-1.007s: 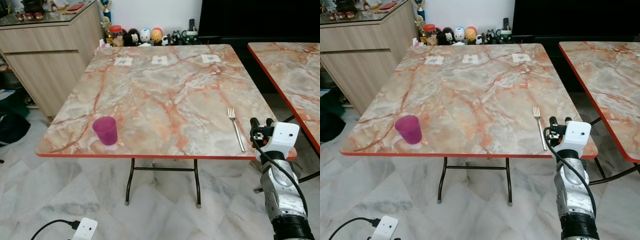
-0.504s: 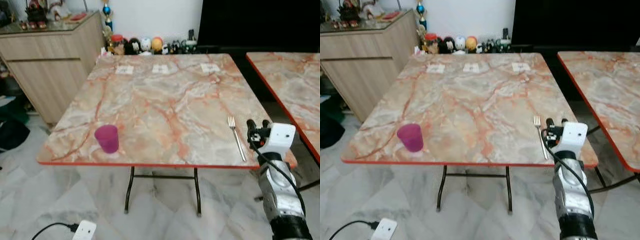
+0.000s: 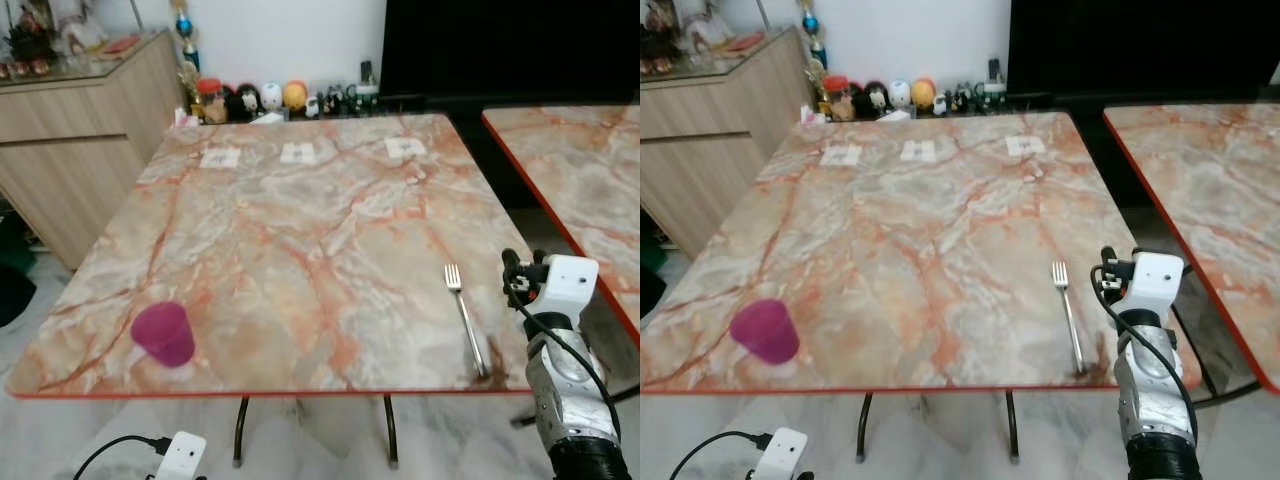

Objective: Setting the table

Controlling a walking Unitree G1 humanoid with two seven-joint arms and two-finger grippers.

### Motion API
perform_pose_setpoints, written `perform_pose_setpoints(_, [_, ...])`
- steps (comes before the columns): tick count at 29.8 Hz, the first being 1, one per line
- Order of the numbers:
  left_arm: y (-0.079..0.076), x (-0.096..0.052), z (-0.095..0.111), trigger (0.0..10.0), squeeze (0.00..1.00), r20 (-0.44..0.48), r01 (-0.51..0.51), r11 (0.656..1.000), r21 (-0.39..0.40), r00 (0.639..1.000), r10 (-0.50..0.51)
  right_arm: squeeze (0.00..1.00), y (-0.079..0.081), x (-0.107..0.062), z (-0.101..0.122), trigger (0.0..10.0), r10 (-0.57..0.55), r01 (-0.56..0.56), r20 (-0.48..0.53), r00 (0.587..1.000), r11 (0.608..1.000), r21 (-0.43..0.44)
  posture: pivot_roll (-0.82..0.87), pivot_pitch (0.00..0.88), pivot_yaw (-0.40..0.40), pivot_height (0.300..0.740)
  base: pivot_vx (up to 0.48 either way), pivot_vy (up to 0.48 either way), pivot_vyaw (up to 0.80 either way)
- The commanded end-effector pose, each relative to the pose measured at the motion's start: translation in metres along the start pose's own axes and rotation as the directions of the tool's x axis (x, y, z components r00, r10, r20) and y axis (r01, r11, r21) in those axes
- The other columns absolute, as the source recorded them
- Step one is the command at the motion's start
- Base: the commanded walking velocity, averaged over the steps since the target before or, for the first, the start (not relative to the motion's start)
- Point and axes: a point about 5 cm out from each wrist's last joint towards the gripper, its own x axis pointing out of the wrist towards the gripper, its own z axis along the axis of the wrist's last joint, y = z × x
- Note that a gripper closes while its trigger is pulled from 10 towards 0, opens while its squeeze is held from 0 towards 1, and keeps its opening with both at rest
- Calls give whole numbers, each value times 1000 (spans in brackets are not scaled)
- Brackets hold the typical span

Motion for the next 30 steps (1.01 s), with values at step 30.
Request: perform_pose_setpoints(30, [0,-5,-20,10000,0,-72,2,1000,8,997,-2,0,40,-27,-20,10000,67,-30,-228,971,986,162,45,0,17,740,0,0,0])
